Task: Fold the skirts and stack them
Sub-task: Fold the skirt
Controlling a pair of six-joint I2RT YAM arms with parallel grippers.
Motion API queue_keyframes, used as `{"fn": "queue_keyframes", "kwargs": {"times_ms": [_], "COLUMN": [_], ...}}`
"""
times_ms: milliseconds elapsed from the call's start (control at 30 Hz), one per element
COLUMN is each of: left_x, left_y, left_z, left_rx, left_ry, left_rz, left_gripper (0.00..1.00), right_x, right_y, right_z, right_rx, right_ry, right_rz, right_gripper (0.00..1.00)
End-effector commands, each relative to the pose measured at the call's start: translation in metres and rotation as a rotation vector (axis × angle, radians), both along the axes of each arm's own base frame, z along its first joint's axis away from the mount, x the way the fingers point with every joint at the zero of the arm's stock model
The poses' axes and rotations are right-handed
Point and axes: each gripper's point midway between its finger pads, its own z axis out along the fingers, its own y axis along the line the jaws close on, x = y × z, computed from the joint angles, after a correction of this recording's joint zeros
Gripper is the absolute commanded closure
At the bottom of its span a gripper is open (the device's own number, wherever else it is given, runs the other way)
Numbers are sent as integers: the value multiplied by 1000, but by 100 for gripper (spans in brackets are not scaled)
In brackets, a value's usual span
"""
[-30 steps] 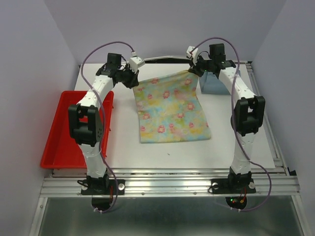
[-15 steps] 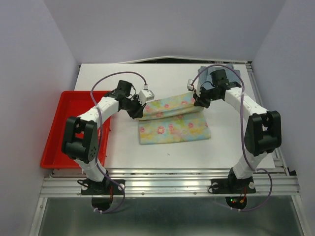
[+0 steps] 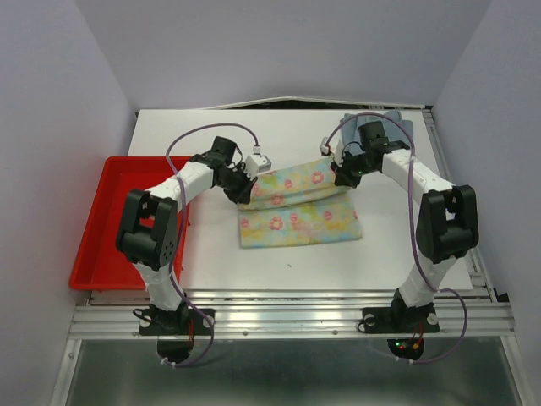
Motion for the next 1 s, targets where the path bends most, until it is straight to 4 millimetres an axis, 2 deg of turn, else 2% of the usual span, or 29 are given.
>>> {"fn": "queue_keyframes", "kwargs": {"times_ms": [0,100,167,233,400,433,500,533,633,667,700,800,900,967], "left_x": [18,13,5,-4,-36,-42,-59,-62,-77,-77,-84,-87,-89,-85], "left_y": [2,2,5,7,15,15,12,12,8,6,5,0,-5,-4], "left_z": [54,79,90,93,93,90,81,76,51,45,32,12,0,-5], "left_rx": [-23,-36,-37,-31,-14,-6,10,23,48,50,65,76,76,86], "left_ry": [-95,-121,-133,-127,-125,-121,-106,-108,-54,-47,-9,34,53,47], "left_rz": [25,16,6,-7,-60,-79,-112,-113,-136,-133,-142,-130,-123,-112], "left_gripper": [100,100,100,100,100,100,100,100,100,100,100,100,100,100], "right_x": [22,17,9,0,-25,-34,-46,-54,-65,-73,-72,-73,-76,-78], "right_y": [-4,-4,-7,-9,-17,-19,-21,-23,-25,-27,-24,-26,-27,-26], "right_z": [44,65,69,82,87,81,80,67,50,35,31,6,-7,-8], "right_rx": [1,5,-2,-3,-32,-40,-43,-50,-52,-59,-55,-65,-71,-65], "right_ry": [-88,-111,-124,-147,-154,-133,-134,-111,-87,-50,-54,-34,0,13], "right_rz": [-47,-40,-26,-24,11,16,18,24,17,13,15,1,-7,-5], "right_gripper": [99,99,99,99,99,99,99,99,99,99,99,99,99,99]}}
